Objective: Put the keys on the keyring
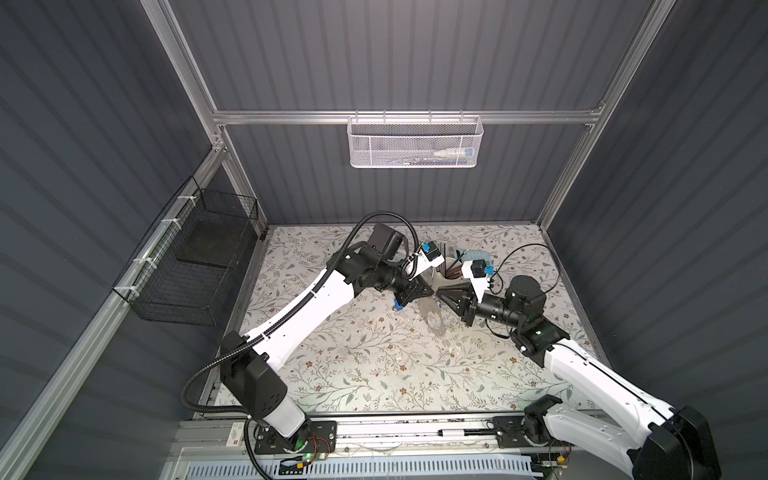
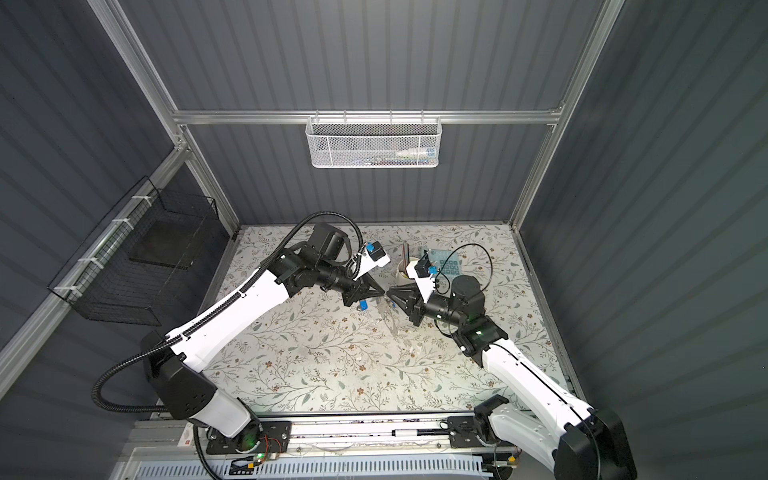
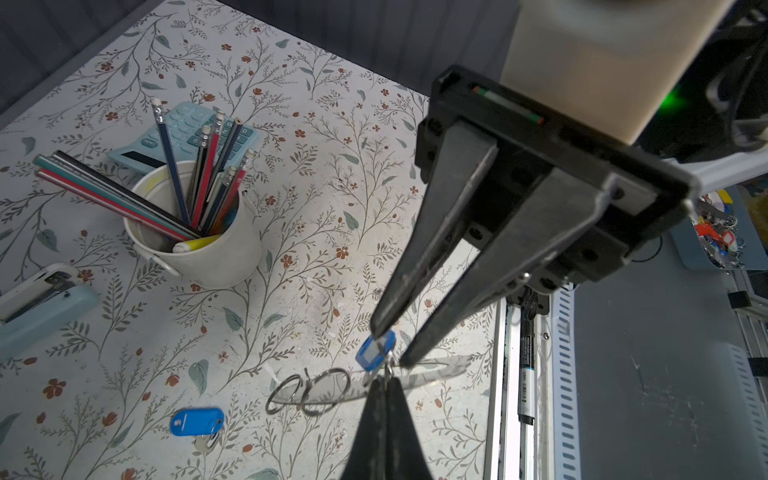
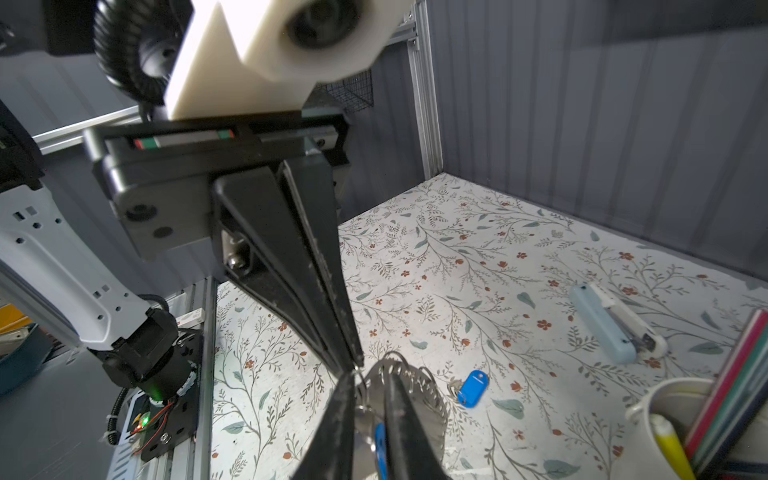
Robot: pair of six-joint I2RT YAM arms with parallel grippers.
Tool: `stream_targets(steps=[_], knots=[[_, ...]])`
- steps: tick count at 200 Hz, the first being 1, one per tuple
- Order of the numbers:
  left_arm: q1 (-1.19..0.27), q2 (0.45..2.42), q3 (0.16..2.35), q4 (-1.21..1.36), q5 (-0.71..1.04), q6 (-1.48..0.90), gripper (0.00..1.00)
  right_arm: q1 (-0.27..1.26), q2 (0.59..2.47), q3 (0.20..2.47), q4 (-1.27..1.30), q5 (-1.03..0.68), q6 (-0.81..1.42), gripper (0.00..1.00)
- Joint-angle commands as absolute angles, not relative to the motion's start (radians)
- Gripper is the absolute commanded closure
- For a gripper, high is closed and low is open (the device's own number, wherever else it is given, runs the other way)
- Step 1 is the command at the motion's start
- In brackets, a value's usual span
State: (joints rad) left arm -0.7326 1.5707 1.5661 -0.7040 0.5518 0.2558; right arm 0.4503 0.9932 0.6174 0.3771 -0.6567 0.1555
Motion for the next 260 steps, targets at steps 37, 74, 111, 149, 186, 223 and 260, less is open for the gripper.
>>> stream_targets(steps=[37, 74, 111, 149, 186, 223, 260], knots=[[-0.739, 1.416, 1.350, -0.358, 0.551, 0.105, 1.00, 0.420, 0.935, 0.585, 0.446, -0.526, 0.230, 0.61], [-0.739, 1.334, 1.199, -0.126, 0.546, 0.021, 1.00, 0.416, 0.924, 0.578, 0.445, -0.524, 0.278, 0.53], [-0.738, 1.303, 1.110, 0.049, 0.542, -0.065, 1.00, 0.416, 0.923, 0.576, 0.418, -0.550, 0.301, 0.51], [-0.738, 1.285, 1.035, 0.209, 0.532, -0.144, 1.00, 0.417, 0.930, 0.574, 0.405, -0.598, 0.311, 0.48], [-0.739, 1.294, 0.992, 0.321, 0.529, -0.214, 1.00, 0.418, 0.953, 0.581, 0.410, -0.637, 0.313, 0.45], [-0.742, 1.309, 0.941, 0.442, 0.530, -0.297, 1.00, 0.420, 0.991, 0.602, 0.417, -0.653, 0.316, 0.45], [-0.754, 1.311, 0.906, 0.504, 0.505, -0.336, 1.00, 0.425, 1.010, 0.610, 0.445, -0.678, 0.327, 0.46]])
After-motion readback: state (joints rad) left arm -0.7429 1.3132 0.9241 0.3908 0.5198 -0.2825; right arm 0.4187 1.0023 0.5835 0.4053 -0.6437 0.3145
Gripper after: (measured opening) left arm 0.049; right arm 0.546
